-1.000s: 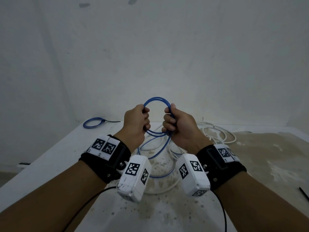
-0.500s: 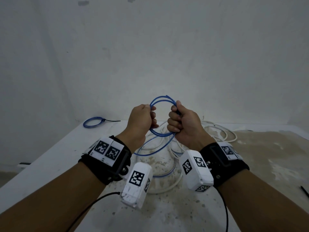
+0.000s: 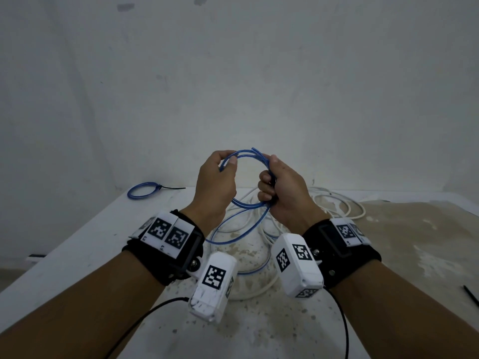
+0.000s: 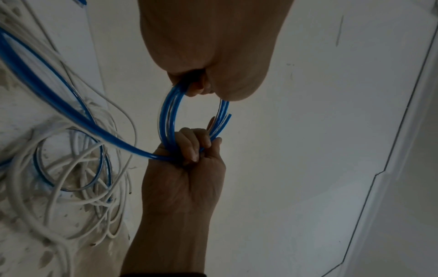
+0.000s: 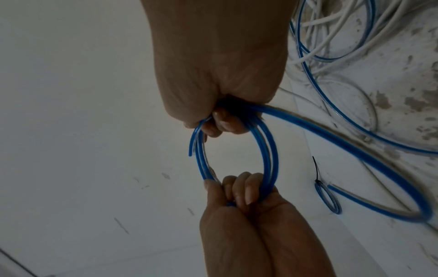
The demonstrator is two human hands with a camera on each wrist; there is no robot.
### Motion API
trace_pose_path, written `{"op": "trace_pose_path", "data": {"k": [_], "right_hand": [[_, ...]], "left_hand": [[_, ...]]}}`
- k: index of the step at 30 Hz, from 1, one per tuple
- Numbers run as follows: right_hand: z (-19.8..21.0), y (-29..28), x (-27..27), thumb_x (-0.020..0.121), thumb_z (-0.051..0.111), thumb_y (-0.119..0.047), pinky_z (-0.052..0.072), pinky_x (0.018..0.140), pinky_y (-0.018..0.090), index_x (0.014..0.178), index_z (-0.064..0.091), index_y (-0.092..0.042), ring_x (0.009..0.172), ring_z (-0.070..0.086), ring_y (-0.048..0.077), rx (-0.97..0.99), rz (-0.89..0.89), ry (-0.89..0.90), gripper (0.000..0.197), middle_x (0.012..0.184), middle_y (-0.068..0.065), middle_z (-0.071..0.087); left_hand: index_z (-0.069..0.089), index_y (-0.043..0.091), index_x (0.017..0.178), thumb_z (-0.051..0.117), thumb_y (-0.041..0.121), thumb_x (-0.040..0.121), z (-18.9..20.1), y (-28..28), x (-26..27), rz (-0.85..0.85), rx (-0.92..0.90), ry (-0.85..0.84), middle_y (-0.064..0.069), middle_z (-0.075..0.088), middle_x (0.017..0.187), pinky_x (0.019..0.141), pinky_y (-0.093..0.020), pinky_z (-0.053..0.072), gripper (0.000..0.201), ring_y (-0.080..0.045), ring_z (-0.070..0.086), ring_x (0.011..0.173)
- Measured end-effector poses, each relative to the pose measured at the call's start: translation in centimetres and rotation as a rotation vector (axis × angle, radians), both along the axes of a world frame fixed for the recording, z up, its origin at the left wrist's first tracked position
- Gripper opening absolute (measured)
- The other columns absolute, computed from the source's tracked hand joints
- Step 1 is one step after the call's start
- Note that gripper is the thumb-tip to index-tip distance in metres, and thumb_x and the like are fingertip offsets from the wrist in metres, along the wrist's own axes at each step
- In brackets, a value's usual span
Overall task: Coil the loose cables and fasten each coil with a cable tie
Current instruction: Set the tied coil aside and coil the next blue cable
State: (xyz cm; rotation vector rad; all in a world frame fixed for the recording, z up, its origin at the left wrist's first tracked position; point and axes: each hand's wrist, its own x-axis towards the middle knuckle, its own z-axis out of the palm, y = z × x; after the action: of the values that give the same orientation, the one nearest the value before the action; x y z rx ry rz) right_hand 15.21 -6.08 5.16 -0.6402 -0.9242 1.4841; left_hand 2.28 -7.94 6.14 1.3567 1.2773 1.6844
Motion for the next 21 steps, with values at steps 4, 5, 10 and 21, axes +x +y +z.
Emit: {"op": "trace_pose_path", "data": {"k": [4,5,10,21], "right_hand": [[-0.2,0.1,-0.1,0.108,0.037,-0.029,0.035,0.048,0.025,0.113,0.066,-0.018,0.047,0.026,0.011,0.023,-0.018,-0.084,0.031,0.059,-0.003,0.039],[-0.3,0.1,-0.1,0.108,0.037,-0.028,0.037,0.049,0.026,0.117,0.066,-0.019,0.047,0.026,0.011,0.033,-0.022,-0.102,0.031,0.058,-0.003,0.038],[-0.4,0.1,-0.3,0.108,0.037,-0.026,0.028,0.044,0.023,0.12,0.065,-0.016,0.046,0.024,0.01,0.06,-0.033,-0.113,0.032,0.059,-0.002,0.039],[-0.5,0.1,-1.1,0.105,0.046,-0.034,0.036,0.046,0.027,0.098,0.067,-0.008,0.045,0.031,0.012,0.017,-0.074,-0.268,0.034,0.058,-0.002,0.042]], "left_hand": [[0.068,0.017,0.098,0.039,0.027,0.105,0.2,0.0,0.1,0.062,-0.063,0.026,0.003,0.042,0.062,0.05,-0.027,0.036,0.031,-0.013,0.034,0.051],[0.069,0.017,0.096,0.038,0.027,0.105,0.2,0.0,0.1,0.066,-0.073,0.04,0.002,0.042,0.062,0.051,-0.027,0.037,0.033,-0.013,0.035,0.051],[0.067,0.022,0.101,0.042,0.019,0.104,-0.1,0.4,-0.2,0.051,-0.064,-0.088,0.001,0.047,0.065,0.048,-0.025,0.032,0.024,-0.011,0.034,0.05],[0.068,0.024,0.092,0.042,0.022,0.102,-0.4,1.3,-0.6,0.114,0.022,-0.067,0.004,0.047,0.066,0.056,-0.026,0.033,0.028,-0.011,0.04,0.058]]}}
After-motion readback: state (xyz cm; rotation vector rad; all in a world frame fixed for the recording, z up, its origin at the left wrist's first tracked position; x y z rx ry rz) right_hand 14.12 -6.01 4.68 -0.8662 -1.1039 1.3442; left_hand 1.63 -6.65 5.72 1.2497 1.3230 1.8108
